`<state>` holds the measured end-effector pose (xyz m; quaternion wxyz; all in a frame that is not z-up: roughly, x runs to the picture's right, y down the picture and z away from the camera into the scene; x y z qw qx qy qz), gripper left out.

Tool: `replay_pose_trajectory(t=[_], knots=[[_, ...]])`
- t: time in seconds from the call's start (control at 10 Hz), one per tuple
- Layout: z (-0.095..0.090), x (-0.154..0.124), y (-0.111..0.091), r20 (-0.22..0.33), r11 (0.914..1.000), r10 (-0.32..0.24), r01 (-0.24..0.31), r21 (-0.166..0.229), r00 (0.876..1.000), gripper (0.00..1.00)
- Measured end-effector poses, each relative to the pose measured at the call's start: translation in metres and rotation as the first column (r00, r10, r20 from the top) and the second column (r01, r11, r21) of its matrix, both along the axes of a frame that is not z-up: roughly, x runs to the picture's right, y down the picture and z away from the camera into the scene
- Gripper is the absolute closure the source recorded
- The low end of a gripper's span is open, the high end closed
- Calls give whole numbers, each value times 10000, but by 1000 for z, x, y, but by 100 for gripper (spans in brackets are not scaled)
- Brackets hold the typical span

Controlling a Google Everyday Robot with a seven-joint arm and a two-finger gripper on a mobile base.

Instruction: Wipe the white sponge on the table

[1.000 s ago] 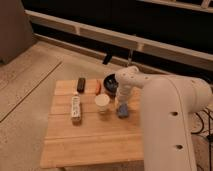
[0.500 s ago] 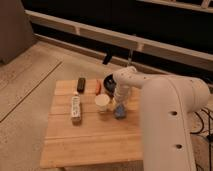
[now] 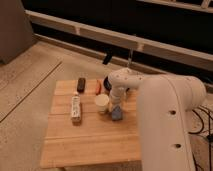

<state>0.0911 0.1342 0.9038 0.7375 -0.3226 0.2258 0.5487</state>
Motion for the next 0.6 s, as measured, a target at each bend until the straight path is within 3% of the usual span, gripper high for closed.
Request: replay_pose_trajectory(t=[0.3,0.5,0.6], knots=[[-12,51,13,-1285,9981,108,-185,-589,9917,100],[-3,71,16,-1969,9947,52,-253,-999,9804,100],[7,74,10,-2112,9951,46,-253,-959,9774,100]])
